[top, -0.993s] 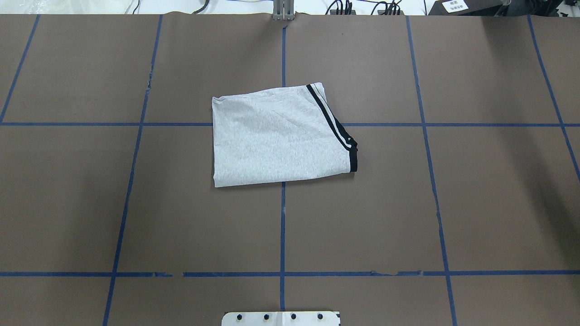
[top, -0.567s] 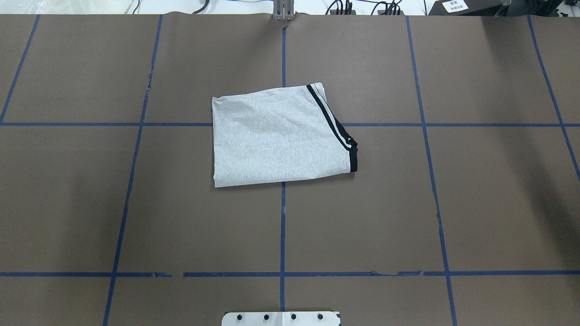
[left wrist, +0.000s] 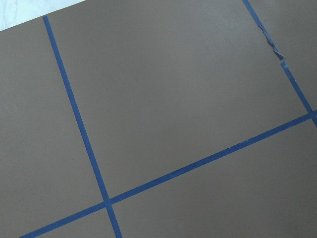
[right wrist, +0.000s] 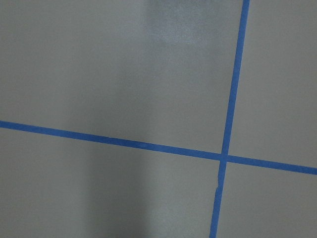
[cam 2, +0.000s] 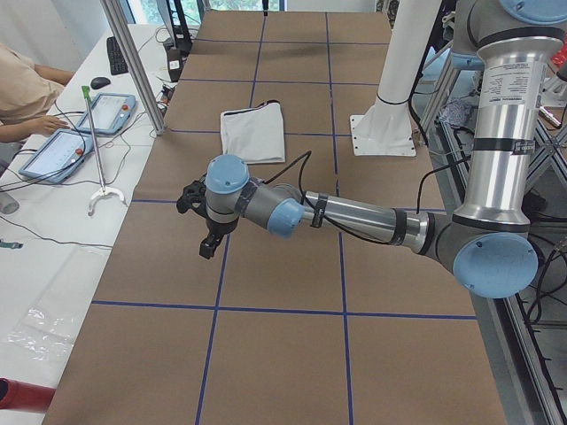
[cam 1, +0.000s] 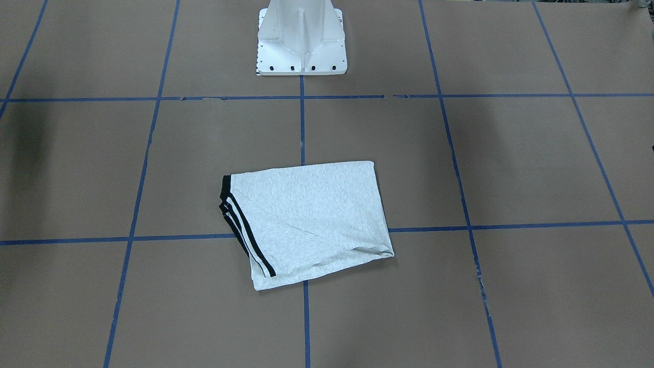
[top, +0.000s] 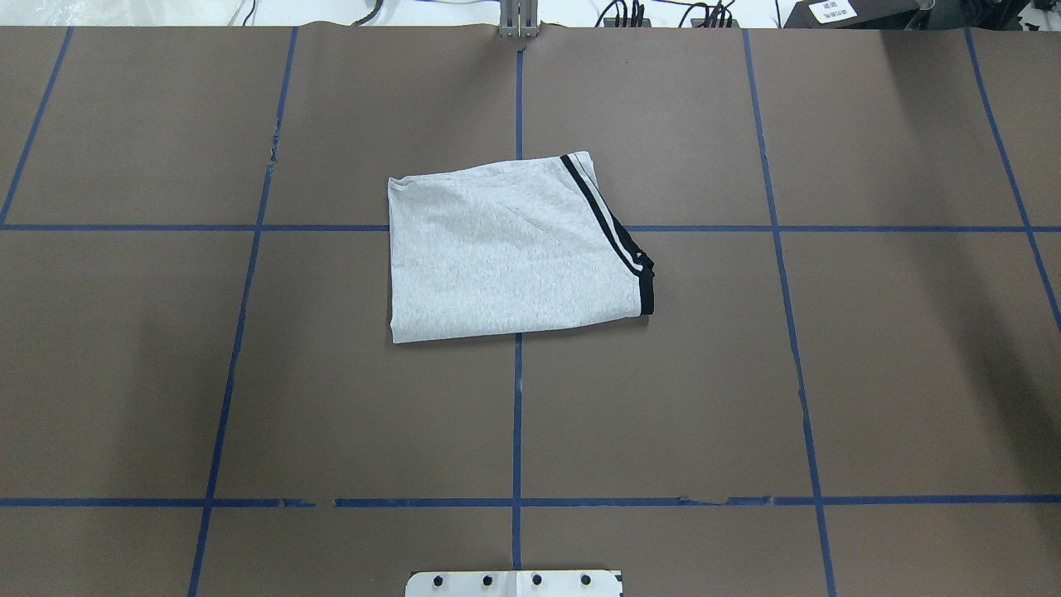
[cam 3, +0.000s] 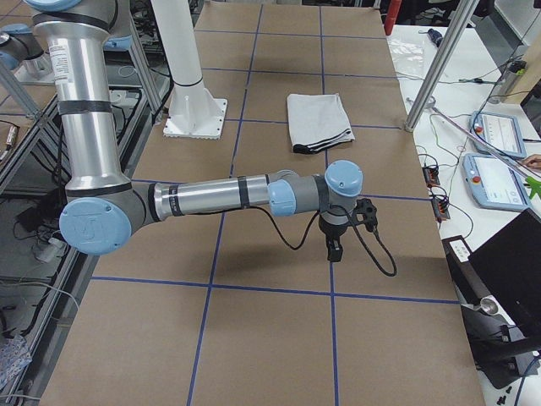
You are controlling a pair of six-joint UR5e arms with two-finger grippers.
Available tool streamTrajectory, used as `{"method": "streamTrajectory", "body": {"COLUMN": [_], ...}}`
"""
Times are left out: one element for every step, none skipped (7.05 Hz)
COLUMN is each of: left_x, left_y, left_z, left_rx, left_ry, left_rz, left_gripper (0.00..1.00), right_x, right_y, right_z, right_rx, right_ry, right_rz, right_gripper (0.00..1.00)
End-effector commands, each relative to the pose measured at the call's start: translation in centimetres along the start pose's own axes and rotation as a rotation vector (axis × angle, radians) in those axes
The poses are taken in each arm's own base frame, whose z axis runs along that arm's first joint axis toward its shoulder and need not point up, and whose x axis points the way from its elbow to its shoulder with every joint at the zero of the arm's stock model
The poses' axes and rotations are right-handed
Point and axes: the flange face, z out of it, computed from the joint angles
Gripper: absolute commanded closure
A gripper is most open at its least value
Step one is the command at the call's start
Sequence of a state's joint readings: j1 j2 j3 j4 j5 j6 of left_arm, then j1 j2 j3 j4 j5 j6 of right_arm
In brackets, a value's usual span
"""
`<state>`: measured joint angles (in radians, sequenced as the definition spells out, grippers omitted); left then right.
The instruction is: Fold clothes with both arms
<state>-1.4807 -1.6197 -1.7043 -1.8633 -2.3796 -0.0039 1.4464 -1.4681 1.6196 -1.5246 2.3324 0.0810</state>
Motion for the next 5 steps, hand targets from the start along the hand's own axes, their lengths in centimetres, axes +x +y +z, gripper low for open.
{"method": "streamTrajectory", "body": {"left_x": [-0.09,-0.22,-0.4,-0.51,-0.43], "left_y": [0.32,0.48,0.37,0.48,0.36], "left_z": [-0.18,-0.06,0.1,0.44,0.36], "left_rx": [0.0,-0.006,-0.009,-0.017,-0.015], "left_ry": [-0.009,-0.009,-0.009,-0.008,-0.008], "left_rz": [-0.003,-0.011,-0.014,-0.018,-0.017], "left_gripper": [0.0,0.0,0.0,0.0,0.0], "right_x": [-0.38,-0.21,-0.34,-0.69,-0.8], "right_y": [-0.07,0.04,0.01,-0.06,-0.14], "right_z": [0.06,0.23,0.23,-0.28,-0.16], "right_rx": [0.004,0.0,0.001,0.012,0.01], "right_ry": [-0.023,-0.023,-0.023,-0.022,-0.021], "right_rz": [-0.009,-0.005,-0.008,-0.017,-0.021], "right_gripper": [0.0,0.0,0.0,0.0,0.0]}}
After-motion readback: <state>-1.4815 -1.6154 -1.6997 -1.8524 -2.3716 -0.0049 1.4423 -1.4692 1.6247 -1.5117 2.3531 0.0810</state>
